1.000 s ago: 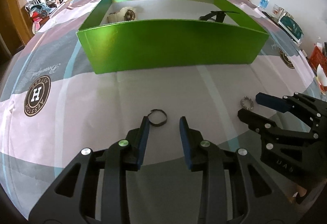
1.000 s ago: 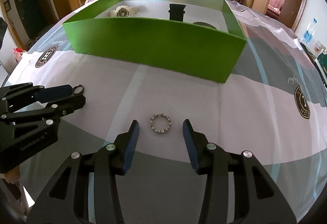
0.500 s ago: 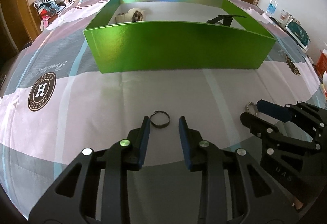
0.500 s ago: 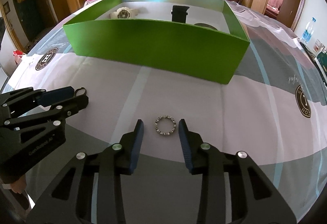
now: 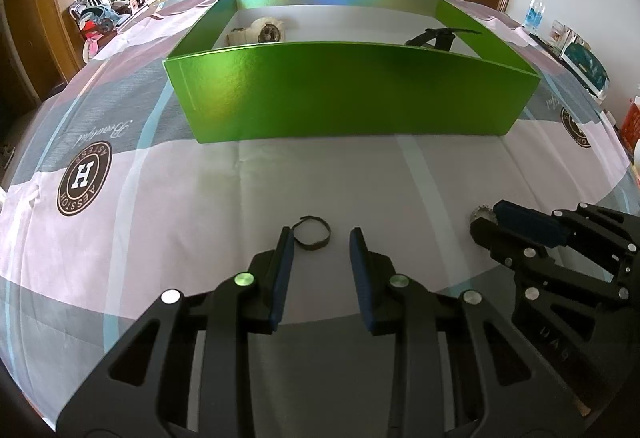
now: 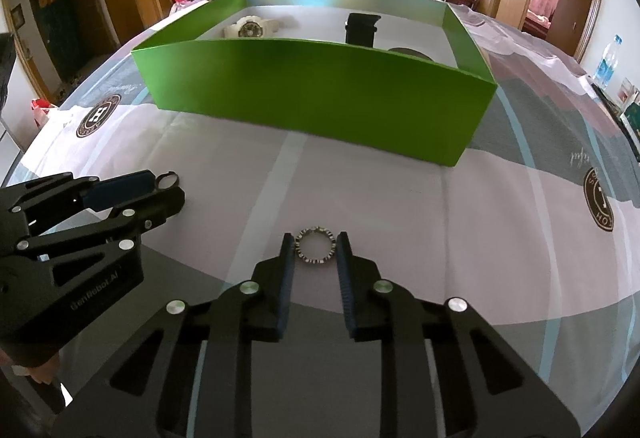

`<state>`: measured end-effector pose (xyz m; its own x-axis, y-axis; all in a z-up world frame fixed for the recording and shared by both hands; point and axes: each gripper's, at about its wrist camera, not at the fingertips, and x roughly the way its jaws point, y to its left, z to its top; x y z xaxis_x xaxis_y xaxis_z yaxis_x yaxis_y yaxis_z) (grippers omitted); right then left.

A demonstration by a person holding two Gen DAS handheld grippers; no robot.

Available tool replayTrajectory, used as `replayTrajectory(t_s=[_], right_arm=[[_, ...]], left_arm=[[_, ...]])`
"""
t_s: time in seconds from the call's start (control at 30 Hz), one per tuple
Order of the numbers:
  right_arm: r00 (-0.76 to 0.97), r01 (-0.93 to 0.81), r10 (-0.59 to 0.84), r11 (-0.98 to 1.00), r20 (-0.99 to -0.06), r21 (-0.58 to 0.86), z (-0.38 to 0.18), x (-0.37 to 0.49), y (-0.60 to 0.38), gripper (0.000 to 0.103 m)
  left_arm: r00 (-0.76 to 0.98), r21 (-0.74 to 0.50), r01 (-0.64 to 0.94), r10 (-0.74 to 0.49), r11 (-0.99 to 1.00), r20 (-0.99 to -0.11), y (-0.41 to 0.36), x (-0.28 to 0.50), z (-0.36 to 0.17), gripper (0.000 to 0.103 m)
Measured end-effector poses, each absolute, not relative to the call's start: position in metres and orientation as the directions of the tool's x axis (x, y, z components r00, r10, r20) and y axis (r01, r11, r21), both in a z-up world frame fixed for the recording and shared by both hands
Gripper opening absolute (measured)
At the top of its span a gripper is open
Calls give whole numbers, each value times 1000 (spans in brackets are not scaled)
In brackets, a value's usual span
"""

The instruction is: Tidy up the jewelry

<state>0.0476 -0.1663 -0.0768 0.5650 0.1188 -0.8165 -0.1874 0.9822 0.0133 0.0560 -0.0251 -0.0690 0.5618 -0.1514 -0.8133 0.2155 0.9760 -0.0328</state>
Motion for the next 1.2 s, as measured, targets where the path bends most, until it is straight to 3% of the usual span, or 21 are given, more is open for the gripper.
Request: replayTrajectory(t_s=[0.27,0.33,0.5,0.53,0.57,0.8,0.93,1.03,1.17,1.2], right_arm=[[568,-188,114,982,-815,7,-77,47,-165,22],[569,-188,115,982,-814,8,-77,47,-165,22],[570,-181,115,983,-814,12,-78,47,-166,21],[568,-178,115,984,-815,15,-77,47,-166,21],[566,-174,114,985,-816,17,-77,47,-167,21],[585,-150,104,989,-805,20,-69,46,-176,21],[566,-147,102,989,-818,22,-76,48,-176,21],[568,-149,98,989,-817,16,-77,47,-174,21],[568,-155,100,988,-817,13,-78,47,-172,21],[569,-157,101,988,-816,13,-78,47,-172,21]], left_arm=[[562,-39,218,-158,975,-812,-25,56,-69,28],[563,-37,221,-159,975,-811,-25,57,-69,18],[559,-61,222,-179,973,-809,-19,58,-66,15],[562,-61,220,-178,974,-808,-17,58,-65,5],[563,-63,219,-179,974,-807,-16,58,-63,1],[571,-64,222,-183,973,-800,-15,59,-56,2],[565,-65,224,-183,973,-804,-18,60,-59,34],[564,-58,230,-181,971,-806,-21,62,-62,35],[564,-42,223,-164,974,-809,-24,70,-68,19],[568,-34,220,-157,975,-808,-24,71,-69,19]])
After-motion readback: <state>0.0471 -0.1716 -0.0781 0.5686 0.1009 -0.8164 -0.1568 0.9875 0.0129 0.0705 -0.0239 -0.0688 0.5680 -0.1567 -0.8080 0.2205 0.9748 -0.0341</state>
